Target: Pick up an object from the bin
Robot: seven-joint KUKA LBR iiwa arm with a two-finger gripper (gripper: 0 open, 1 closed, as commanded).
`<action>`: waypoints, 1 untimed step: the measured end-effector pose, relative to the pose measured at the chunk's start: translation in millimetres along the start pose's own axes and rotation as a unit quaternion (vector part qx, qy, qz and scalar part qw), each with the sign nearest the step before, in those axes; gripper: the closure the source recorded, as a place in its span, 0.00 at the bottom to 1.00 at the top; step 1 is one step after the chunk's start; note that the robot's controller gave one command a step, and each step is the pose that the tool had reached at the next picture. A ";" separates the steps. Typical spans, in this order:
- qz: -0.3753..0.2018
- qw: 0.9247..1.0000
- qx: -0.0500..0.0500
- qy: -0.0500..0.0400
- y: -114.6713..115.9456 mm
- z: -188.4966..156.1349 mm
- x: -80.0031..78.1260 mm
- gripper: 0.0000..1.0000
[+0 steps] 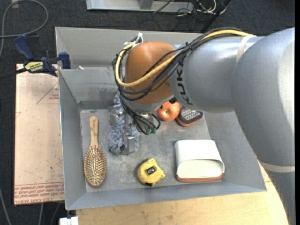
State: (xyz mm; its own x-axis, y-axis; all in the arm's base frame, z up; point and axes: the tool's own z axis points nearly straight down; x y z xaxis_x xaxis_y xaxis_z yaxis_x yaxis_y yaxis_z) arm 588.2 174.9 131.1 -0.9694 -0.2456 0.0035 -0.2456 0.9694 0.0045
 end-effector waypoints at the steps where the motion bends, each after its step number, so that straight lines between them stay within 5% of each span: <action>1: -0.097 0.995 0.002 -0.001 -52.5 -1.3 -1.6 0.00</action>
Offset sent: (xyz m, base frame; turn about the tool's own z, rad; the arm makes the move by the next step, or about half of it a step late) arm 0.0246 -0.0457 -0.0140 -0.3039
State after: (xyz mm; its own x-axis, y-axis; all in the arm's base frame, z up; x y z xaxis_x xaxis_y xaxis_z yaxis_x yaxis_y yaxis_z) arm 602.7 124.5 132.1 -0.9034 -0.4288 0.0010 -0.4288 0.9034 0.0000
